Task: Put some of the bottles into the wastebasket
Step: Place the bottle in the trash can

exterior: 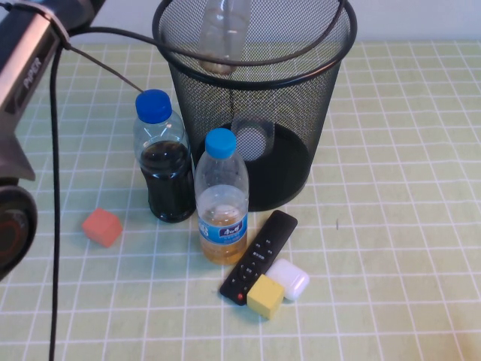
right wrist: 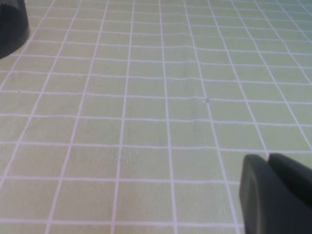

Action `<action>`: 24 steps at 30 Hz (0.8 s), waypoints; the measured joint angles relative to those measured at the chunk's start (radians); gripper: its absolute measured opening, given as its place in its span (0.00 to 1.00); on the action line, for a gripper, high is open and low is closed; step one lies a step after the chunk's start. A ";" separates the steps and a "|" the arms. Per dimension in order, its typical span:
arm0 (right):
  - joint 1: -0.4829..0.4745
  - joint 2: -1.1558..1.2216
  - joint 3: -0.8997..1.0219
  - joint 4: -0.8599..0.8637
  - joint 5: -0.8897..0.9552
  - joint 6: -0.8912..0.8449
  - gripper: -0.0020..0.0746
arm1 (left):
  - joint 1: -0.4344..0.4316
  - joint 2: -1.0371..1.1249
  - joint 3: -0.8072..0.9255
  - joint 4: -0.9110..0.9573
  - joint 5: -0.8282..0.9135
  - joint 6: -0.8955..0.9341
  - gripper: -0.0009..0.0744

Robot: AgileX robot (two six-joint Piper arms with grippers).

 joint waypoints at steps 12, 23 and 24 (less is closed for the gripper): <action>0.000 0.000 0.000 0.000 0.000 0.000 0.02 | 0.010 0.063 0.000 -0.004 0.100 0.000 0.42; 0.000 0.000 0.000 0.000 0.000 0.000 0.02 | 0.012 -0.025 0.000 -0.012 0.173 -0.086 0.76; 0.000 0.000 0.000 0.000 0.000 0.000 0.02 | 0.012 -0.046 0.000 -0.012 0.192 -0.086 0.74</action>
